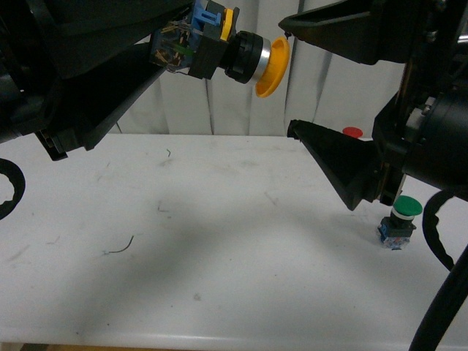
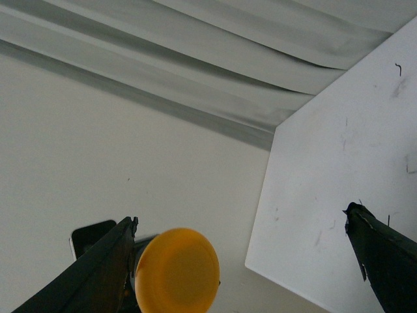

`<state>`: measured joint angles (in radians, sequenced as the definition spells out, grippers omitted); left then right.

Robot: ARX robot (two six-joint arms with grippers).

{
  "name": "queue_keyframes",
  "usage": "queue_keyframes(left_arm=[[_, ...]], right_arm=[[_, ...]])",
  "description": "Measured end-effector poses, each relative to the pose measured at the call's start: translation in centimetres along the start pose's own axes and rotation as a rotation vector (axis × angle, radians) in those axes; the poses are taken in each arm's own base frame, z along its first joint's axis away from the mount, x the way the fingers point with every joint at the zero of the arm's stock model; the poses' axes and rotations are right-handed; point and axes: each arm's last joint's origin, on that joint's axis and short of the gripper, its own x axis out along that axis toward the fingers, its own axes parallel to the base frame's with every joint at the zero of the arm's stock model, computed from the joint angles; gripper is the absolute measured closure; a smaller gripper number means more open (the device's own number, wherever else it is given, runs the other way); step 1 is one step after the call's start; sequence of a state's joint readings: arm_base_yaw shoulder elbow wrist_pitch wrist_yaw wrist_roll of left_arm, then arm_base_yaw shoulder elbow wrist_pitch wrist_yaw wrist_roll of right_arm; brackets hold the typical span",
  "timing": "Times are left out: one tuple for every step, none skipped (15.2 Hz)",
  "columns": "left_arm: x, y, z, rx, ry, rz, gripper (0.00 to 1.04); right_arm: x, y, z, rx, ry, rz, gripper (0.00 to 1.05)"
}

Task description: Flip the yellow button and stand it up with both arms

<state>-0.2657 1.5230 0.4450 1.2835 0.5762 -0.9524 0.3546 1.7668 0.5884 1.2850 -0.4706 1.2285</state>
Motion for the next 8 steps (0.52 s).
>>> queue_keyframes(left_arm=[[0.0,0.0,0.0,0.0,0.0,0.0,0.7],[0.0,0.0,-0.1,0.001,0.001,0.001,0.7],[-0.1,0.1,-0.1,0.002,0.003,0.003,0.7],[-0.1,0.1,-0.1,0.006,0.004,0.003,0.7],[-0.1,0.1,-0.2,0.007,0.005,0.004,0.7],[-0.2,0.1,-0.2,0.007,0.005,0.005,0.7],[-0.2,0.1,-0.2,0.01,0.006,0.004,0.7],[-0.2,0.1,-0.2,0.013,0.006,0.004,0.7]], right_arm=[[0.3,0.1,0.0,-0.001,-0.001,0.006,0.06],[0.6,0.2,-0.1,0.004,0.002,0.013,0.06],[0.9,0.3,-0.1,0.01,0.001,0.017,0.06],[1.1,0.3,-0.3,0.016,0.006,0.02,0.06],[1.3,0.4,-0.3,0.027,0.004,0.023,0.06],[1.5,0.5,-0.4,0.034,0.007,0.027,0.06],[1.7,0.6,-0.6,0.047,0.007,0.029,0.06],[2.0,0.9,-1.1,0.059,0.023,0.04,0.06]])
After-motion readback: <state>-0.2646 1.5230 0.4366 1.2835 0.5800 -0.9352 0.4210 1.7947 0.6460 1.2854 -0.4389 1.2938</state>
